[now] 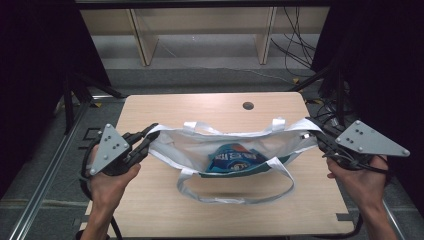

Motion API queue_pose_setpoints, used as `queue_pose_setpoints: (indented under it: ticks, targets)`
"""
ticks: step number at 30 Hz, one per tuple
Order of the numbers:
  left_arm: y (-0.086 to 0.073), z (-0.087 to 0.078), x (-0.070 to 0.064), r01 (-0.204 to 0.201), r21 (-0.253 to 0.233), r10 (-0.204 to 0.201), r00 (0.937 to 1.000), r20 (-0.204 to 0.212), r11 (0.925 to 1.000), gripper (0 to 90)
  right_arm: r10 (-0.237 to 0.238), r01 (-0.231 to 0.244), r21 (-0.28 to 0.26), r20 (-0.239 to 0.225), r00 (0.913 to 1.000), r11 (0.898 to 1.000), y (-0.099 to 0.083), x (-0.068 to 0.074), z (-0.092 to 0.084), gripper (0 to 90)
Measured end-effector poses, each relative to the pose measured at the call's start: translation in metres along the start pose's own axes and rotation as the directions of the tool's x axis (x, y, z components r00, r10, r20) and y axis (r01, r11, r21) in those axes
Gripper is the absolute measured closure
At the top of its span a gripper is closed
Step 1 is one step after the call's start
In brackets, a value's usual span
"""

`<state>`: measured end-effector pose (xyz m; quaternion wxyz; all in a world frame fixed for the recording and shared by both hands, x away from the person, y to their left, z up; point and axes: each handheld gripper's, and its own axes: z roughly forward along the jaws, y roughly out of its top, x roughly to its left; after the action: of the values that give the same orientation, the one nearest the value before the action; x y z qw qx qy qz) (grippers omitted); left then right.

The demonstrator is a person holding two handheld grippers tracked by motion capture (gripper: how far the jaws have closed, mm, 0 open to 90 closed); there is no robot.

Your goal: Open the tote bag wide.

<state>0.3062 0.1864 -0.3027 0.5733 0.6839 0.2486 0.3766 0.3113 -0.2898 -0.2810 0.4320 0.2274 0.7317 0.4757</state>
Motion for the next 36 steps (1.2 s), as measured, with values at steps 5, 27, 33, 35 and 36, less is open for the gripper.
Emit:
queue_pose_setpoints:
  ticks: [5,27,33,35,36]
  targets:
    - [0.016,-0.014,-0.003,0.040,-0.061,-0.037,0.9986,0.038,0.9974,86.0,-0.006,0.005,-0.058,-0.011,0.9999,0.998,0.013,0.005,-0.017,88.7]
    - [-0.066,0.028,0.003,0.098,0.209,-0.124,0.9852,0.118,0.9730,84.3,0.016,-0.016,0.090,-0.002,0.9999,0.996,-0.041,0.012,0.018,88.5]
    - [-0.074,0.055,0.005,0.119,0.235,-0.144,0.9849,0.096,0.9648,83.7,0.051,-0.053,0.106,0.018,0.9985,0.993,-0.054,0.009,0.028,88.4]
    - [-0.077,0.061,0.009,0.140,0.234,-0.163,0.9830,0.084,0.9621,83.7,0.050,-0.054,0.117,0.034,0.9982,0.992,-0.055,0.008,0.034,88.4]
    - [-0.078,0.064,0.011,0.159,0.231,-0.183,0.9794,0.086,0.9599,83.8,0.057,-0.061,0.115,0.038,0.9976,0.991,-0.057,0.006,0.038,88.4]
